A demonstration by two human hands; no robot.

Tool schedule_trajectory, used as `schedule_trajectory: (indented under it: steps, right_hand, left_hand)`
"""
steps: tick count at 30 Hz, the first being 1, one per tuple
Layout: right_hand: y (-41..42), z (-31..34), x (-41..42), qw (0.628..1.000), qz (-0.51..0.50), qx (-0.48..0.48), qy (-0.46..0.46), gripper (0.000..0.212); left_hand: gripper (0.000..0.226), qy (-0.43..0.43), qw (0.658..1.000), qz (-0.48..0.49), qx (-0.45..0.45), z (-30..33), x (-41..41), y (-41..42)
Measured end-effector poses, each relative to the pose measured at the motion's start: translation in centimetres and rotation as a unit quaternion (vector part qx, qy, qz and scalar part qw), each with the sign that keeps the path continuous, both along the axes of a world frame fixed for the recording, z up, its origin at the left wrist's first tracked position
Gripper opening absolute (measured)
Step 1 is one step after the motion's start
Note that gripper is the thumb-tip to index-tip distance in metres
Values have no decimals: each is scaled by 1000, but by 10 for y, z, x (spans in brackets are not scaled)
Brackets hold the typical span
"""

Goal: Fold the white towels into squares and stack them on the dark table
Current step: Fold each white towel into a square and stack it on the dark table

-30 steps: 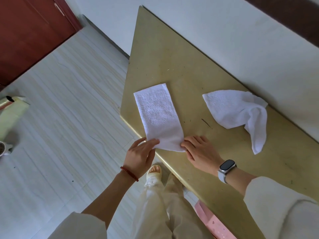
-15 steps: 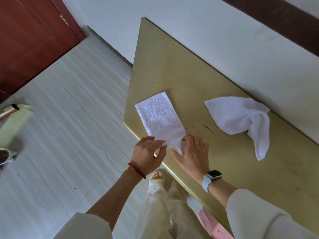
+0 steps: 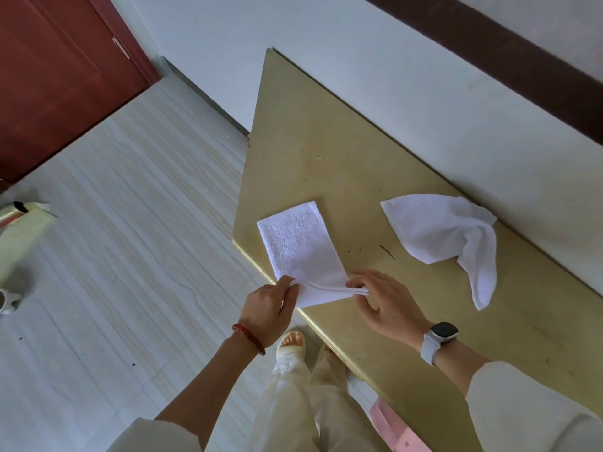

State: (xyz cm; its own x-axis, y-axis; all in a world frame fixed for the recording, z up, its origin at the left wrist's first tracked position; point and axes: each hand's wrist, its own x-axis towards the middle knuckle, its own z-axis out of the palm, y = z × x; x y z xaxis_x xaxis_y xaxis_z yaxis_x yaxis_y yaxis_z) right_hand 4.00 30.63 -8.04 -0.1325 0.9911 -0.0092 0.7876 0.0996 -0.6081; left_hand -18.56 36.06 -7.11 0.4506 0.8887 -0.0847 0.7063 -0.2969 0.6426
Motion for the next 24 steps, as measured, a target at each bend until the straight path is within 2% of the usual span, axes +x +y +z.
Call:
schedule_trajectory:
  steps: [2,6,8,13,20,24]
  right_hand:
    - [4,8,-2,1000,-6,-21,18,31]
    - [22,15,-11,997,-47,-56,40,45]
    - [35,14,-18,996,-69,-51,26,43]
    - [73,9,-36,991,-100,-82,-12,21]
    - [97,-2,-46,979,-153,-126,-49,22]
    - [108,-6,-48,975,-170,-130,-66,31]
  left_hand:
    - [47,-13,999,22,-44,1,-1,-1]
    - [22,-120,973,132,-148,1,5,3]
    - [25,-136,961,170,-173,1,7,9]
    - [29,-98,945,257,-180,1,14,31]
    - [27,-20,930,314,-189,-14,16,58]
    - [29,9,928,322,-190,-17,16,67]
